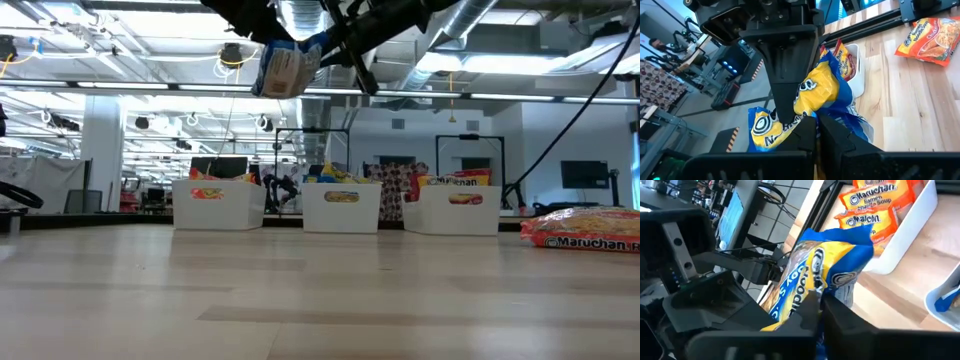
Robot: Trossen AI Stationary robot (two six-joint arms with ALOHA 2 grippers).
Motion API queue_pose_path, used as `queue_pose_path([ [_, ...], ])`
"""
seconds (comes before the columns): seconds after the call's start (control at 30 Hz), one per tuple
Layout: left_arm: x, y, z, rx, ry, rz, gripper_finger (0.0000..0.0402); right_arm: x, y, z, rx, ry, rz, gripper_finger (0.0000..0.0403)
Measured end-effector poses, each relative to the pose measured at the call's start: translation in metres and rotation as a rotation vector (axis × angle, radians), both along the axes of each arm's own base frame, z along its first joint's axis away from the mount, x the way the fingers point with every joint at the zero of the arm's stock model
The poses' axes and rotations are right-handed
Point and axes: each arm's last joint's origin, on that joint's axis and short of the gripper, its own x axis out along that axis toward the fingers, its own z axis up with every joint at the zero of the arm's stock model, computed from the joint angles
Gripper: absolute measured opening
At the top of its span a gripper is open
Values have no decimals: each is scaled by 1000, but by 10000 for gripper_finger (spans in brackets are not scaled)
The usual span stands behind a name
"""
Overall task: Sort Maruchan noodles
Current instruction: Put the blue noodle pack into the middle white bin
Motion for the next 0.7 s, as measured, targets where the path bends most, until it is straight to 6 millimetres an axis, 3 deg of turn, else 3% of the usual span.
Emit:
queue_pose_path([
  [0.3, 0, 0, 0, -70, -52, 13, 11, 0, 0, 1, -23, -6, 6, 6],
  [0.53, -1, 7, -4, -225, -74, -42, 73, -1, -4, 1, -25, -5, -1, 6],
  [0.7, -2, 8, -4, -237, -91, -20, 126, -1, -4, 1, -35, -4, 3, 6],
])
